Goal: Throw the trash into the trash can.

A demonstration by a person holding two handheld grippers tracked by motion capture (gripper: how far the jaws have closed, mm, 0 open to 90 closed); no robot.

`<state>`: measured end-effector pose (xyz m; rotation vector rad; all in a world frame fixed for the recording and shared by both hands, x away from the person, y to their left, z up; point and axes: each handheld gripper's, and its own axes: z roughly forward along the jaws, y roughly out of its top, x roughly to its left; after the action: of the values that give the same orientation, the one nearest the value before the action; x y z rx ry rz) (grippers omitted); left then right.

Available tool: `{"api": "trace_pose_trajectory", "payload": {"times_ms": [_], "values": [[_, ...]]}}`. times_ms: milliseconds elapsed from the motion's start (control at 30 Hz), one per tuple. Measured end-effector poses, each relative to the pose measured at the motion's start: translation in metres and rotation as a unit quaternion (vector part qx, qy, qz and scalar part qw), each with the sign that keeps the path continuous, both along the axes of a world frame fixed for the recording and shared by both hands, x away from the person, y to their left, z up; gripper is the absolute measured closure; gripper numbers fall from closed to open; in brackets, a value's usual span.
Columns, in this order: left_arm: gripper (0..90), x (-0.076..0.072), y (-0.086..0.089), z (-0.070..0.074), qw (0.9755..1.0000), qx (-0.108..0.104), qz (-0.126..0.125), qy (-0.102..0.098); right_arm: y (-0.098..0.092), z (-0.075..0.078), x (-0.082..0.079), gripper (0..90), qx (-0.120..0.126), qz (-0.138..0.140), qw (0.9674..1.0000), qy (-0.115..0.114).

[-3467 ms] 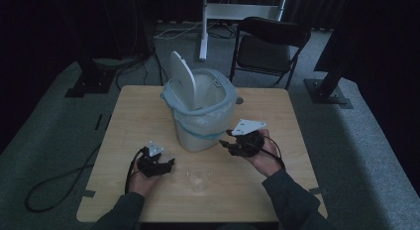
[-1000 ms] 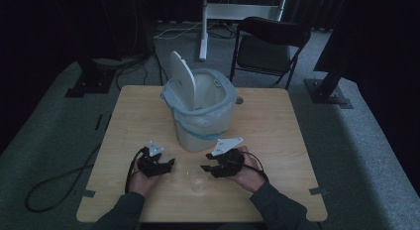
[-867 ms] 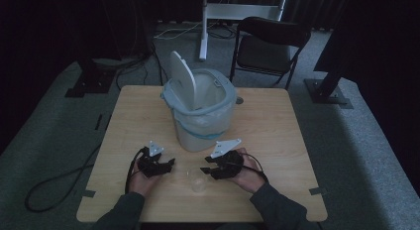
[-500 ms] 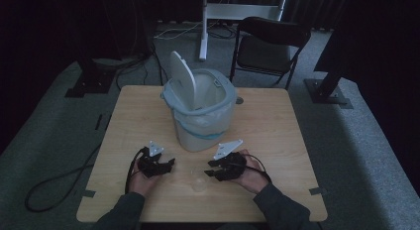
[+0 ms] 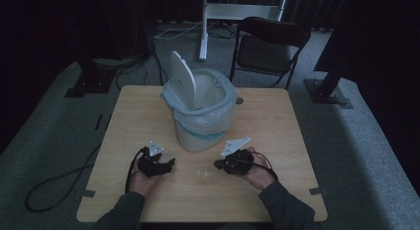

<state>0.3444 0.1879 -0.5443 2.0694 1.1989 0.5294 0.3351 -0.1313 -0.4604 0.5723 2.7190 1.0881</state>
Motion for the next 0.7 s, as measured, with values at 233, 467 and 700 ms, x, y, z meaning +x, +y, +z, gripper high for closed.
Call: {"api": "trace_pose_trajectory", "payload": {"times_ms": [233, 467, 700], "values": [[30.3, 0.0, 0.0, 0.0, 1.0, 0.0, 0.0, 0.0, -0.016, 0.002, 0.008, 86.0, 0.007, -0.055, 0.9981, -0.025], [30.2, 0.001, 0.0, 0.0, 1.0, 0.001, 0.0, 0.0, -0.023, -0.003, 0.013, 85.7, -0.014, -0.079, 0.996, -0.038], [30.2, 0.001, 0.0, 0.0, 1.0, 0.001, -0.001, 0.001, -0.029, -0.008, 0.014, 85.7, -0.04, -0.073, 0.9962, -0.025]]}}
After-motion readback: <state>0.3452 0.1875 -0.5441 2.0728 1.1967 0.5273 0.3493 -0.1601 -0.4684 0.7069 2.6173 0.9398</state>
